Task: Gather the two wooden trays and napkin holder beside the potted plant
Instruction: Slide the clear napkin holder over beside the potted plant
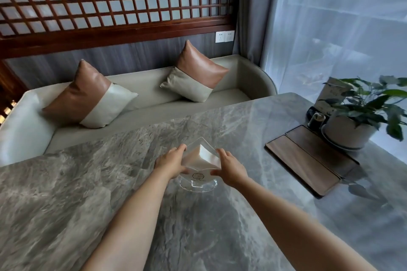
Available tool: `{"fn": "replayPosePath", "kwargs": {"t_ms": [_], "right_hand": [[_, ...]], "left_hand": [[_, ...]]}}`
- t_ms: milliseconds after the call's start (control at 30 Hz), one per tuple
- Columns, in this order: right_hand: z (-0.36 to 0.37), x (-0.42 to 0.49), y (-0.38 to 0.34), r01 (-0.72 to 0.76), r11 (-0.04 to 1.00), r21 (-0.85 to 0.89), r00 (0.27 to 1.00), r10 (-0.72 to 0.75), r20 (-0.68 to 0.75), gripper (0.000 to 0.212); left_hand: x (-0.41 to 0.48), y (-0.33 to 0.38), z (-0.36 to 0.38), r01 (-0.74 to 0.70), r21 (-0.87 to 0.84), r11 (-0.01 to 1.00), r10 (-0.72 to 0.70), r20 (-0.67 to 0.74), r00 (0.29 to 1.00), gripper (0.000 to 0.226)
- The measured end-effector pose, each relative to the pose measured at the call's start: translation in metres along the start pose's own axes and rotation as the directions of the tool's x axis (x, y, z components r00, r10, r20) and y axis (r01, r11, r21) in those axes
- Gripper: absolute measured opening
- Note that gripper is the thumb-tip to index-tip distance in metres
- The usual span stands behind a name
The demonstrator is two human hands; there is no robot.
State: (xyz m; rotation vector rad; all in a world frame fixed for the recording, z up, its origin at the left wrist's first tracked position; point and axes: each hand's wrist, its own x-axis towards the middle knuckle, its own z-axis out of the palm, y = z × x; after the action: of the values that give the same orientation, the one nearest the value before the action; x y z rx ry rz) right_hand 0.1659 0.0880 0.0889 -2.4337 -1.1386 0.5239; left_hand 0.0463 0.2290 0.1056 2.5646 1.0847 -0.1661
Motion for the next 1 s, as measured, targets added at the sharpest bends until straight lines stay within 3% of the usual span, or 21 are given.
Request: {"fn": "replayPosePath", "kwargs": {"t_ms": [467, 1000], "right_hand": [[-0.150, -0.064, 0.145, -0.125, 0.991, 0.039, 0.955, 0.131, -0.266, 0.073], [-0.264, -0.147, 0.399, -0.393, 0.906, 0.155, 0.837, 0.423, -0.348, 0.073]], "left_hand": [[0.010, 0.218, -0.017, -0.306, 0.062, 0.950, 0.308, -0.024, 0.951, 0.072], [0.025, 0.516, 0.090, -0.618, 0.097, 0.780, 0.601, 0.157, 0.784, 0.070]]}}
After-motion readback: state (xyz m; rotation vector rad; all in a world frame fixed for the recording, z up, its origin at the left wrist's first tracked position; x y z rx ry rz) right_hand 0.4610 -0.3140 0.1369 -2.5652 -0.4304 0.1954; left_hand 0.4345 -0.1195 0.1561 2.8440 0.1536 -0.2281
